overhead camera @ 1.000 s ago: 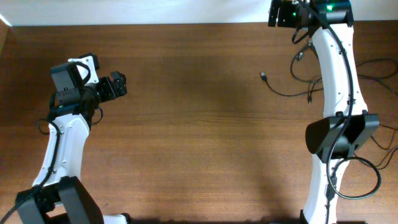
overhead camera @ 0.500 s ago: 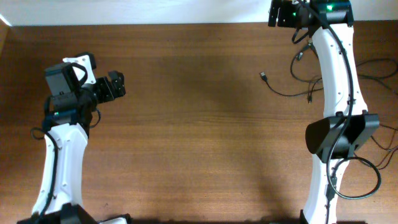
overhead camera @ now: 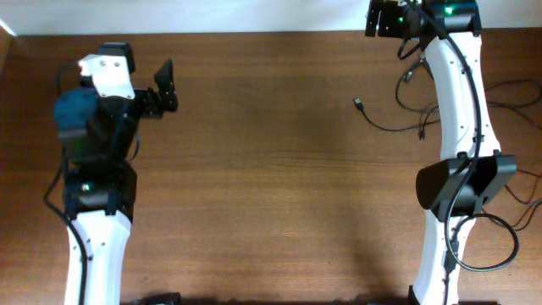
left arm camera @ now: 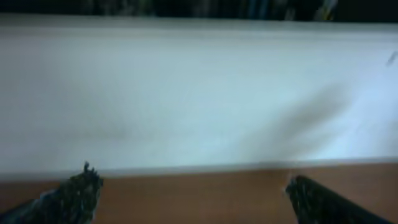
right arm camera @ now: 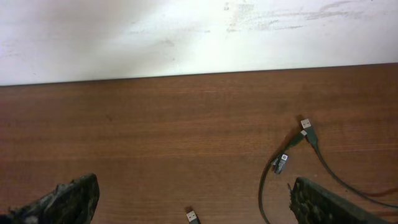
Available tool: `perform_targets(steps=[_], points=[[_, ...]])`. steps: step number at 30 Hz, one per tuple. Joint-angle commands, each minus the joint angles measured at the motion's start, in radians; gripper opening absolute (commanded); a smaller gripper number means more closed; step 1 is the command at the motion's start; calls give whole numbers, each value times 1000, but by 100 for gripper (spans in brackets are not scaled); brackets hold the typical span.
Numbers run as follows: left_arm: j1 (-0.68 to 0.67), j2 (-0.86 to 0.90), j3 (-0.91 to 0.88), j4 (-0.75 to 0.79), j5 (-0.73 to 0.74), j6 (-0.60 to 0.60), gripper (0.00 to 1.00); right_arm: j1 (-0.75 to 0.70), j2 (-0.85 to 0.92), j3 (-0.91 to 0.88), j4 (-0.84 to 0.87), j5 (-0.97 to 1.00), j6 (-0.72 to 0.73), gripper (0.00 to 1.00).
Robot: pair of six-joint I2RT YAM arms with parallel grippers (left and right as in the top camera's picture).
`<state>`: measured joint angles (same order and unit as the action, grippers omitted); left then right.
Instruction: Untangle cables
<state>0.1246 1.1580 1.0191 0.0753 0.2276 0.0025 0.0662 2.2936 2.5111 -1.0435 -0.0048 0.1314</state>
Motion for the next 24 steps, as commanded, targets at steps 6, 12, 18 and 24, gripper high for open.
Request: perform_targets(steps=[6,12,18,24], points=[[-4,-286,-354,393,12,56,99,-1,-16,-3,3,9,-1,99],[-2,-550,-573,452,11,135,99,-1,-16,-3,3,9,-1,99],[27,-750,-812,561,11,150,99,-1,-16,-3,3,9,-1,99],[60,-896,-985,560,7,150,99,-1,-16,-3,3,9,-1,99]])
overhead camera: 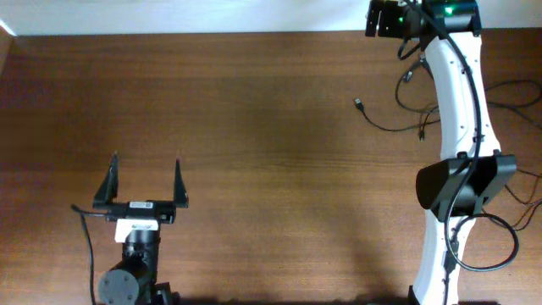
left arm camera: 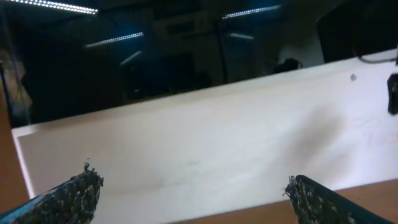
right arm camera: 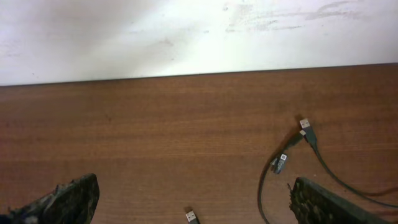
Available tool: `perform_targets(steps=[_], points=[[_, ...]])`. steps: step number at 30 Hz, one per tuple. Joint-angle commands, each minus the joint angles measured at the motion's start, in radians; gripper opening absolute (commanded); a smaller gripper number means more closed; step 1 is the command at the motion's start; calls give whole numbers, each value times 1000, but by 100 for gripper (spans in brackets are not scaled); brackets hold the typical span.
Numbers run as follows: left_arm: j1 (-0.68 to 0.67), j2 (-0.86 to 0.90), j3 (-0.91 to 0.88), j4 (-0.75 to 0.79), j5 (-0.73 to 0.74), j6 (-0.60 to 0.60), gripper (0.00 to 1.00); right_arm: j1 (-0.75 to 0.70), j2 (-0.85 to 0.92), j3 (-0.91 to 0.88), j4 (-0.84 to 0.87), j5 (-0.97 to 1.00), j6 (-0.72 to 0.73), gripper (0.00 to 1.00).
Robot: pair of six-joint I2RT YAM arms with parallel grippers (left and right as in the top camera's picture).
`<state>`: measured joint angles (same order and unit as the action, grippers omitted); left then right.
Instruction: Untangle cables
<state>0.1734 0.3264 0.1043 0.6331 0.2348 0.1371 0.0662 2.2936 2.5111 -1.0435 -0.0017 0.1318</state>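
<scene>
Thin black cables (overhead camera: 398,123) lie tangled at the table's far right, partly under my right arm (overhead camera: 453,102). One loose USB plug (overhead camera: 359,103) points left. In the right wrist view the same plug (right arm camera: 190,216) lies low between the fingers, and two more connectors (right arm camera: 281,162) sit to the right. My right gripper (right arm camera: 193,182) is open above the table, holding nothing. My left gripper (overhead camera: 146,176) stands open at the near left, far from the cables. It (left arm camera: 193,180) faces the white wall with nothing between its fingers.
A white wall (right arm camera: 199,37) borders the table's far edge. More dark cables (overhead camera: 517,93) trail off the right side by the right arm's base. Bare wooden tabletop (overhead camera: 254,169) stretches between the two arms.
My left arm has gone from the far left of the table to the near left, with its gripper still open. Its camera now tilts higher up the wall. The right arm and cables have not moved.
</scene>
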Motion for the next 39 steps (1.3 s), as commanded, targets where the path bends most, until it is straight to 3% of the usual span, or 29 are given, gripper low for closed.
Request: perform_targets(steps=[1,12,18,39], points=[[11,-100,-98,-18,1,15,99,-1,-16,-3,3,6,-1,99],[11,-316,-95,-500,-77,27,99,-1,-16,-3,3,6,-1,99],[11,-322,-95,-701,-121,37,99,-1,-16,-3,3,6,-1,99],[10,-321,-95,-707,-138,37,99,-1,-16,-3,3,6,-1,99]])
